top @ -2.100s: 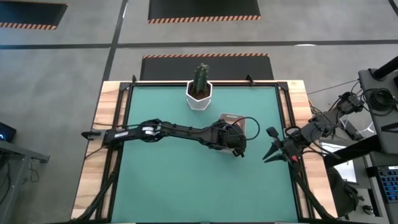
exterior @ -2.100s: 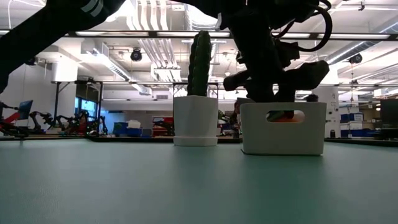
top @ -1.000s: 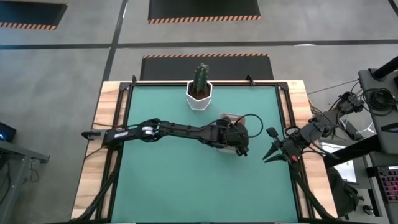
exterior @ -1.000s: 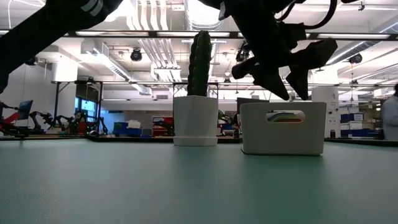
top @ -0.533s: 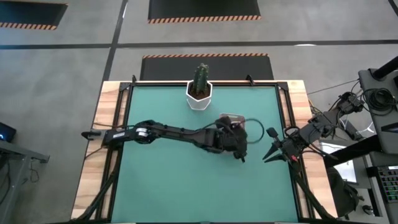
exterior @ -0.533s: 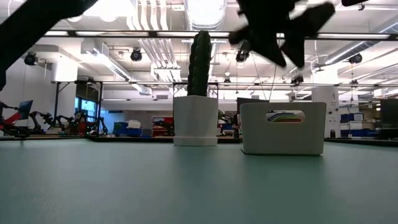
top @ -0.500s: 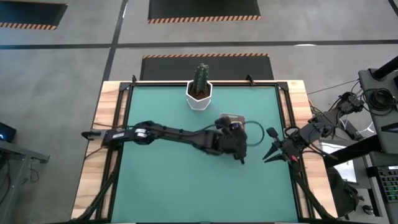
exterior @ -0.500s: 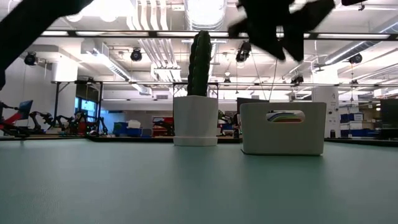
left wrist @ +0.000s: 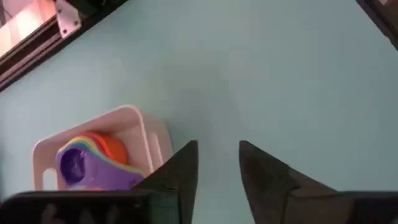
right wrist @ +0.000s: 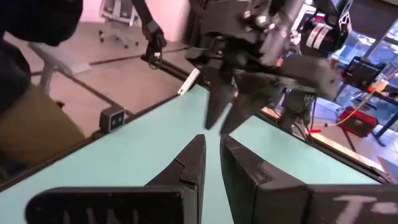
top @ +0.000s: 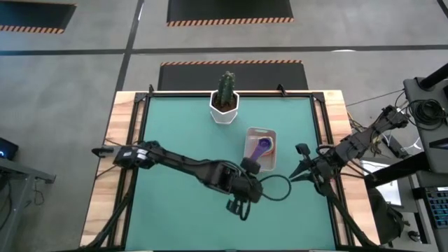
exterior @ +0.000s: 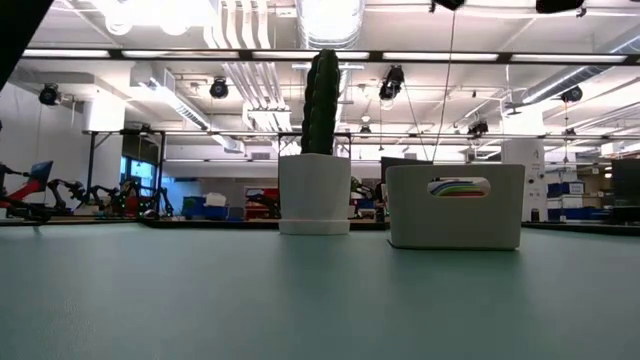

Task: Nest measuring cups in basket
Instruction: Return to Home Position

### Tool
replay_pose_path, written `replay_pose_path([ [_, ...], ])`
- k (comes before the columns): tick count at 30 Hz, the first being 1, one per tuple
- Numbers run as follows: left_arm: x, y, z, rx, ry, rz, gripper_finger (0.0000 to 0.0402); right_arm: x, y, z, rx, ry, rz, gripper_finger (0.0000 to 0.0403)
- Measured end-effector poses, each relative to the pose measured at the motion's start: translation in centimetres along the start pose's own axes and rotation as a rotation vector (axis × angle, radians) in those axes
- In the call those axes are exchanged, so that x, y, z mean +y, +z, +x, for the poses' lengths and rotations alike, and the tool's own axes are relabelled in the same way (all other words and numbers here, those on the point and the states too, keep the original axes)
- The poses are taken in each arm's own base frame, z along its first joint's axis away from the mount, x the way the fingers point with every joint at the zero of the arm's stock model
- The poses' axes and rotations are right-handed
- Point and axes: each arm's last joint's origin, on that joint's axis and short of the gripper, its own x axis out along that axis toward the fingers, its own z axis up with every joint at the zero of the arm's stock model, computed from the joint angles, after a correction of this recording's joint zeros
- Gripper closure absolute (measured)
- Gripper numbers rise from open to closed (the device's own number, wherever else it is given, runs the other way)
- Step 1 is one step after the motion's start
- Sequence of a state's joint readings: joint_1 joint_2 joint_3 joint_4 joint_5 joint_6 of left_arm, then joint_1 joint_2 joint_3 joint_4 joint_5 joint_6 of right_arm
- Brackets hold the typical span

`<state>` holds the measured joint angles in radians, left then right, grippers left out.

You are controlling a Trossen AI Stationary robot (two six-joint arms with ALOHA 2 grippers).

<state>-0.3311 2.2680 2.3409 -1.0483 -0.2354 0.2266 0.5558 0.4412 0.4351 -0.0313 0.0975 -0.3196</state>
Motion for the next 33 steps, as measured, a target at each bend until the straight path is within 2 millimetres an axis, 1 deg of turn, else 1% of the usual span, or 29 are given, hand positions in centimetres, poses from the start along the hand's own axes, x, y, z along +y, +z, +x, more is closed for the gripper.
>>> replay_pose_path([
  [2,0.1,-0.2,-0.5,0.019,-0.01,0.004,0.0319,0.2,-0.5,0.2,-0.011,-0.007,0.015,0.0365],
  [7,-0.3,-1.0,0.0,0.087,-0.033,0.02,0.0357,0.6,-1.8,0.7,-0.029,-0.014,0.041,0.0365],
  [10,-0.4,-1.8,-0.7,0.147,-0.045,-0.001,0.0369,0.9,-2.5,0.8,-0.017,-0.01,0.062,0.0365],
  [14,-0.7,-3.0,-2.2,0.168,-0.049,-0.031,0.0379,1.1,-3.2,0.9,-0.01,-0.008,0.092,0.0365],
  [16,-0.8,-3.7,-3.4,0.131,-0.042,-0.051,0.0382,1.2,-3.4,0.9,-0.017,-0.01,0.097,0.0365],
  [18,-0.9,-4.5,-4.5,0.051,-0.021,-0.077,0.0384,1.3,-3.7,1.0,-0.03,-0.016,0.101,0.0365],
  [21,-1.1,-6.2,-5.7,-0.081,0.016,-0.107,0.0384,1.3,-4.1,1.0,-0.058,-0.041,0.103,0.0365],
  [26,-1.4,-10.5,-7.3,-0.245,0.137,-0.162,0.0384,1.1,-4.9,1.0,-0.088,-0.147,0.118,0.0365],
  [33,-1.9,-16.4,-9.1,-0.453,0.22,-0.2,0.0384,-0.3,-5.5,1.0,-0.07,-0.262,0.119,0.0365],
])
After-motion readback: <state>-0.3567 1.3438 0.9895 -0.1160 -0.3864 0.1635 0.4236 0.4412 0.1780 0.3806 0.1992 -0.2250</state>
